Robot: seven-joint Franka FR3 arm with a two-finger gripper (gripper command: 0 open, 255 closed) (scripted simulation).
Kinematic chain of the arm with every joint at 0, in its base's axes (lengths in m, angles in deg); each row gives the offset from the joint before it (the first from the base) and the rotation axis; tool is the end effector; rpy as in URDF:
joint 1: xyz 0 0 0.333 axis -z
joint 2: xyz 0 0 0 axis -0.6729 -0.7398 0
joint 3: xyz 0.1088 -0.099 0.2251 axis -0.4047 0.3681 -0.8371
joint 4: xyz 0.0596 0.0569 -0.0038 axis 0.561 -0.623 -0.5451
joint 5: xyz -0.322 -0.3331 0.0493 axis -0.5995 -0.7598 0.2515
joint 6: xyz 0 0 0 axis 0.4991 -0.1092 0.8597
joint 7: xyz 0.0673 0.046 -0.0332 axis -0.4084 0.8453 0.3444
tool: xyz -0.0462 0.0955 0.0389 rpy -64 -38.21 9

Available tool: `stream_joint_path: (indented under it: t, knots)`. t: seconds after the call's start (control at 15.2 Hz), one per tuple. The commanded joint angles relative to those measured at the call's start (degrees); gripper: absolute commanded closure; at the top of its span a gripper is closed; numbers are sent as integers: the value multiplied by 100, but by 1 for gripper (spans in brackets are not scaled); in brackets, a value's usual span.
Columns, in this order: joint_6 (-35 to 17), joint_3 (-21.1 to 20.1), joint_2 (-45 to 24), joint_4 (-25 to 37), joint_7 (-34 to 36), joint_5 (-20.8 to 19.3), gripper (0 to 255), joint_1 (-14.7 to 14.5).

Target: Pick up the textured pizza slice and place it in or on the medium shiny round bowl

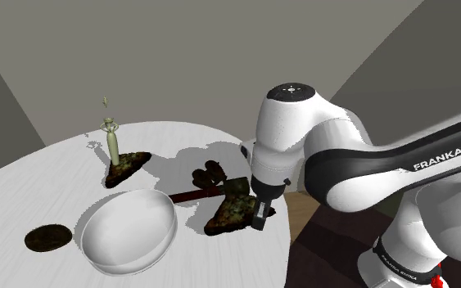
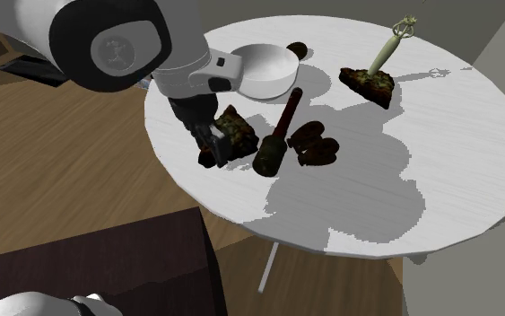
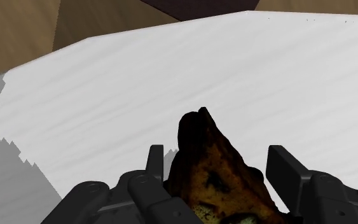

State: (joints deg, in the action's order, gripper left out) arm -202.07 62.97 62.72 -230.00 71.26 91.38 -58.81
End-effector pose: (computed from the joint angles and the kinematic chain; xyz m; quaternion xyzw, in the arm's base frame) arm 0.3736 0.2688 0.2948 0.9751 0.2157 0.0459 0.0219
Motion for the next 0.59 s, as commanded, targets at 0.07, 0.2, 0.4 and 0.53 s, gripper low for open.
stream_joint_path:
  t: [0.07,0.2,0.4,0.53]
  knots:
    - [292,54,170,125,-25,9,255,-24]
    - [477,90,254,226,-42,4,255,-29]
    - [747,141,364,388,-64,-8,255,-31]
    - [923,173,428,501,-77,-18,255,-31]
